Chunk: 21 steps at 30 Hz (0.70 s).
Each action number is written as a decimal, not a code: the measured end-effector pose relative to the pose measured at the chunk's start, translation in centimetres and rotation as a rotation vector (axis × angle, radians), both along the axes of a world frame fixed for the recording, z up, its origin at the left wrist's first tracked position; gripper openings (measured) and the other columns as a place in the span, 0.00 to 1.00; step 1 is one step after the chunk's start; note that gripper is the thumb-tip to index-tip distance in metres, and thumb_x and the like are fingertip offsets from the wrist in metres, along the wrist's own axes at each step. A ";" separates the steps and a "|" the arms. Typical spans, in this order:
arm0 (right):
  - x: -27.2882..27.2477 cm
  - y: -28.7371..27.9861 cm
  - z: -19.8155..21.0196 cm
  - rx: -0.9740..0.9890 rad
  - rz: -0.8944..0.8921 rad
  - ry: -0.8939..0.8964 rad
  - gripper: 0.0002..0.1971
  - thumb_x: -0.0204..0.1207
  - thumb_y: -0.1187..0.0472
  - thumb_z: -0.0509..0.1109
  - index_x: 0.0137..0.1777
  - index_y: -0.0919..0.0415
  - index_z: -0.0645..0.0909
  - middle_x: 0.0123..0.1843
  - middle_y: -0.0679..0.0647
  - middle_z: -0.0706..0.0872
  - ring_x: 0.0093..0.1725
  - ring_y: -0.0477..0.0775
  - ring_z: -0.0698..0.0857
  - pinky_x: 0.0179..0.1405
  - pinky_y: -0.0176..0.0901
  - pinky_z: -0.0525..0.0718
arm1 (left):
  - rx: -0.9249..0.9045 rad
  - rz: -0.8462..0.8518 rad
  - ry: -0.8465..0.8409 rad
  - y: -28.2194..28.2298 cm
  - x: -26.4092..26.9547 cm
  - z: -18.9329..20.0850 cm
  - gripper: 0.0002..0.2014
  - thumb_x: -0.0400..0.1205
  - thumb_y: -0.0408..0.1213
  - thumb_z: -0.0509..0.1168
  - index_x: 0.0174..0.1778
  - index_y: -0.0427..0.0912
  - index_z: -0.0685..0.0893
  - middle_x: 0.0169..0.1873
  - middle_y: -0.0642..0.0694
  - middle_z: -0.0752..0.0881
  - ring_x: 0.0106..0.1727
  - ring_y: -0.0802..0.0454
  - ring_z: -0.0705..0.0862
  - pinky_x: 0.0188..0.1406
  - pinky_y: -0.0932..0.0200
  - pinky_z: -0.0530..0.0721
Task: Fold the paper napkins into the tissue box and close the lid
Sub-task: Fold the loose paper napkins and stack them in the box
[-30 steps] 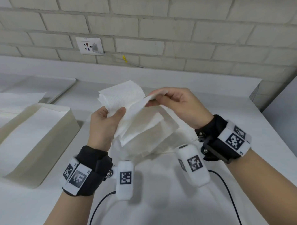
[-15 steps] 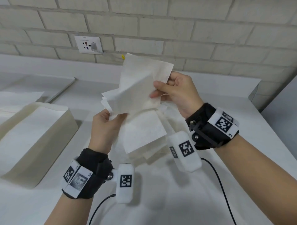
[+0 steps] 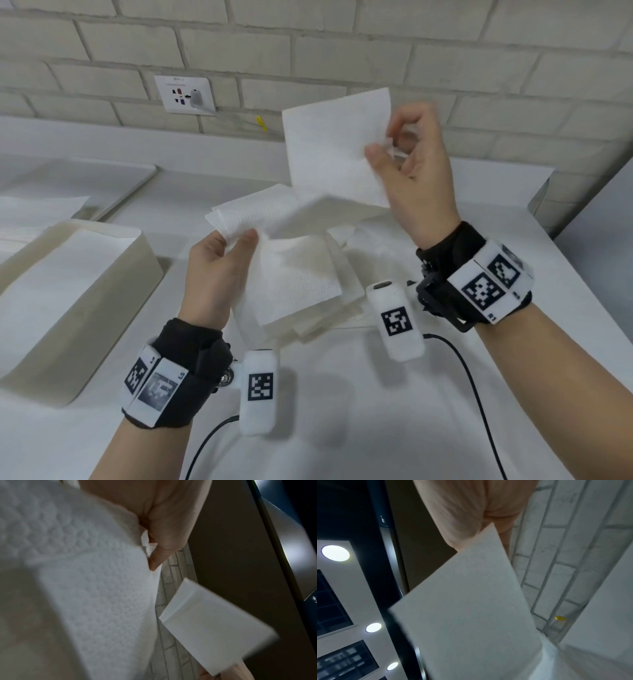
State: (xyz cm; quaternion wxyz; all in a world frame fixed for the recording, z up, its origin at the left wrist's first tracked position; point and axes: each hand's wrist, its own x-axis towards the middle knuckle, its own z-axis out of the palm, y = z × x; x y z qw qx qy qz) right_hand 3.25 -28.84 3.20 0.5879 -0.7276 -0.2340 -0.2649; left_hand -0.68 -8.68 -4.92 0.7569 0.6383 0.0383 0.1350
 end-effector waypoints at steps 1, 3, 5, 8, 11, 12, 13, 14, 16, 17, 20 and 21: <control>0.1 -0.4 0.1 -0.025 -0.022 -0.018 0.17 0.73 0.75 0.60 0.42 0.48 0.72 0.39 0.45 0.78 0.41 0.45 0.78 0.40 0.41 0.76 | -0.005 0.003 -0.015 0.0 0.0 0.1 0.07 0.83 0.31 0.63 0.44 0.43 0.87 0.36 0.54 0.91 0.39 0.58 0.89 0.38 0.65 0.85; 0.1 -1.0 0.3 -0.043 -0.036 -0.022 0.16 0.73 0.75 0.61 0.42 0.50 0.79 0.41 0.44 0.82 0.44 0.40 0.81 0.48 0.34 0.78 | -0.016 0.015 -0.039 0.0 -0.1 0.3 0.08 0.84 0.31 0.63 0.44 0.44 0.86 0.36 0.56 0.91 0.39 0.60 0.89 0.37 0.67 0.84; -0.1 -1.3 0.5 -0.046 0.005 -0.008 0.13 0.71 0.69 0.69 0.48 0.50 0.80 0.49 0.47 0.83 0.52 0.42 0.81 0.58 0.42 0.79 | -0.015 0.017 -0.058 0.1 -0.1 0.4 0.08 0.84 0.30 0.62 0.44 0.44 0.86 0.36 0.57 0.91 0.39 0.61 0.89 0.37 0.69 0.83; -0.5 -1.9 0.6 -0.102 0.155 0.018 0.23 0.62 0.64 0.78 0.56 0.49 0.75 0.57 0.46 0.78 0.63 0.44 0.76 0.71 0.44 0.71 | 0.019 0.006 -0.084 0.0 -0.3 0.5 0.07 0.83 0.30 0.63 0.46 0.44 0.86 0.37 0.58 0.91 0.40 0.62 0.88 0.37 0.70 0.83; -0.9 -2.1 0.2 -0.062 0.366 0.158 0.26 0.61 0.67 0.79 0.57 0.52 0.75 0.57 0.39 0.78 0.64 0.36 0.74 0.71 0.35 0.68 | 0.056 -0.021 -0.121 -0.3 -0.7 0.7 0.07 0.82 0.30 0.63 0.47 0.44 0.86 0.38 0.58 0.91 0.42 0.62 0.89 0.38 0.70 0.83; -1.0 -1.8 -0.2 -0.019 0.400 0.215 0.24 0.63 0.68 0.77 0.57 0.52 0.75 0.56 0.37 0.79 0.64 0.35 0.74 0.70 0.34 0.68 | 0.076 -0.036 -0.138 -0.4 -0.9 0.8 0.07 0.82 0.31 0.64 0.47 0.45 0.86 0.40 0.58 0.91 0.43 0.61 0.89 0.39 0.69 0.83; -1.1 -1.4 -0.7 0.027 0.403 0.261 0.22 0.65 0.69 0.75 0.57 0.52 0.75 0.56 0.37 0.79 0.64 0.35 0.74 0.70 0.35 0.69 | 0.101 -0.055 -0.155 -0.5 -1.2 0.9 0.06 0.82 0.32 0.65 0.48 0.46 0.87 0.41 0.57 0.91 0.45 0.60 0.89 0.40 0.69 0.83; -1.1 -0.9 -1.3 0.073 0.378 0.305 0.21 0.66 0.69 0.73 0.57 0.52 0.74 0.56 0.38 0.79 0.64 0.36 0.74 0.69 0.36 0.71 | 0.124 -0.080 -0.169 -0.6 -1.4 1.0 0.06 0.81 0.33 0.68 0.47 0.48 0.87 0.42 0.56 0.92 0.45 0.59 0.89 0.41 0.68 0.84; -0.8 0.1 -2.4 0.183 0.321 0.426 0.24 0.69 0.73 0.72 0.60 0.54 0.70 0.56 0.45 0.79 0.62 0.42 0.76 0.65 0.41 0.77 | 0.166 -0.139 -0.178 -1.0 -2.0 1.2 0.07 0.79 0.36 0.68 0.44 0.52 0.89 0.41 0.55 0.92 0.44 0.58 0.90 0.40 0.66 0.85; -0.5 0.5 -2.9 0.247 0.311 0.505 0.27 0.70 0.75 0.72 0.63 0.55 0.67 0.54 0.49 0.80 0.59 0.46 0.79 0.60 0.42 0.80 | 0.197 -0.160 -0.178 -1.1 -2.3 1.3 0.08 0.80 0.34 0.68 0.43 0.53 0.89 0.40 0.56 0.92 0.43 0.59 0.90 0.40 0.66 0.85; -0.1 1.0 -4.1 0.321 0.274 0.702 0.27 0.71 0.75 0.71 0.68 0.61 0.67 0.52 0.56 0.84 0.52 0.52 0.84 0.53 0.42 0.84 | 0.315 -0.173 -0.186 -1.2 -2.5 1.3 0.11 0.82 0.28 0.64 0.45 0.49 0.87 0.40 0.60 0.91 0.43 0.62 0.89 0.40 0.69 0.84; -0.1 1.1 -4.3 0.321 0.281 0.731 0.23 0.71 0.74 0.71 0.65 0.64 0.72 0.53 0.57 0.85 0.51 0.53 0.85 0.54 0.44 0.84 | 0.342 -0.174 -0.187 -1.2 -2.6 1.4 0.10 0.81 0.29 0.64 0.45 0.49 0.87 0.40 0.60 0.91 0.43 0.62 0.89 0.41 0.70 0.83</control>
